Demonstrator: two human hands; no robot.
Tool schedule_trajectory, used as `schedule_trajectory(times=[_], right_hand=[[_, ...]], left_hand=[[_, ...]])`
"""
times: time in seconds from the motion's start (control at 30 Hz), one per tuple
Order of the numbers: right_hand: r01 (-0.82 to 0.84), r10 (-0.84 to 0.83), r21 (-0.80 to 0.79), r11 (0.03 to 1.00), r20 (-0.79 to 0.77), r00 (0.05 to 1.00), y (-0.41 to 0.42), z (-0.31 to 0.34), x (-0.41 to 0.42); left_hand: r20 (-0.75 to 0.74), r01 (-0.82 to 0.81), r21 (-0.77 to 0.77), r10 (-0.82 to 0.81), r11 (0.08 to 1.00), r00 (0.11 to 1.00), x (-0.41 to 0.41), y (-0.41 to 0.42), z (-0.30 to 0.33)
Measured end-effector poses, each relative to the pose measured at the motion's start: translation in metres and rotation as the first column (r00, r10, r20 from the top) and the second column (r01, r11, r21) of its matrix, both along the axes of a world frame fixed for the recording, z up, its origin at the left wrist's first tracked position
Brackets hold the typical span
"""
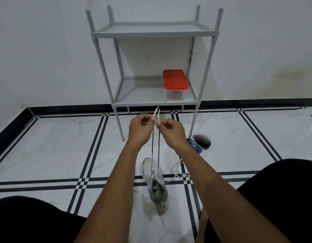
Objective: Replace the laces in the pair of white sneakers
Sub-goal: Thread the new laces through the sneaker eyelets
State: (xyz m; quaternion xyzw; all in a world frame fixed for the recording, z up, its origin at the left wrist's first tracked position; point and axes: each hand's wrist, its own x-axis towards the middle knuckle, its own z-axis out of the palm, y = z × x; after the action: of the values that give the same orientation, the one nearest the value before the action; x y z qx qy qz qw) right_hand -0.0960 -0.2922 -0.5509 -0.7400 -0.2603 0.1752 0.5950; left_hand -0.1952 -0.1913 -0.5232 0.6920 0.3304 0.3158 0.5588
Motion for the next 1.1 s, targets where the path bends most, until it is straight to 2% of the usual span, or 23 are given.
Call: schedule_trajectory(times=[0.4, 0.6, 0.77, 0.83, 0.93, 1.03, 1.1], right_hand=[[0.030, -0.029, 0.039, 0.999, -0.016, 0.999, 0.000, 0.010, 0.003], [0.062, -0.062, 0.003, 0.998, -0.042, 0.997, -0.001, 0.000, 0.005], [0.020, -0.033, -0.074, 0.997, -0.178, 0.984, -0.006, -0.027, 0.004], [-0.010, -0.026, -0.143, 0.990, -0.247, 0.969, -0.009, -0.046, 0.001], [-0.061, -0.050, -0.360, 0.931, -0.293, 0.955, -0.015, -0.101, -0.001], [-0.169, 0.013, -0.531, 0.830, -0.284, 0.959, -0.031, -0.143, -0.014], [-0.255, 0.062, -0.606, 0.753, -0.320, 0.945, -0.039, -0.156, -0.029]], left_hand=[[0.035, 0.005, -0.038, -0.004, 0.999, 0.999, 0.002, -0.004, 0.001], [-0.019, -0.032, -0.032, 0.031, 0.999, 0.999, 0.000, 0.002, -0.018], [-0.064, -0.062, -0.135, 0.053, 0.989, 0.997, -0.008, 0.004, -0.055], [-0.100, -0.084, -0.154, 0.069, 0.984, 0.993, -0.012, 0.005, -0.078], [-0.268, -0.126, -0.234, 0.060, 0.964, 0.961, -0.020, 0.004, -0.119], [-0.429, -0.086, -0.411, -0.109, 0.908, 0.897, -0.033, -0.008, -0.160], [-0.537, -0.049, -0.460, -0.234, 0.887, 0.811, -0.043, -0.017, -0.194]])
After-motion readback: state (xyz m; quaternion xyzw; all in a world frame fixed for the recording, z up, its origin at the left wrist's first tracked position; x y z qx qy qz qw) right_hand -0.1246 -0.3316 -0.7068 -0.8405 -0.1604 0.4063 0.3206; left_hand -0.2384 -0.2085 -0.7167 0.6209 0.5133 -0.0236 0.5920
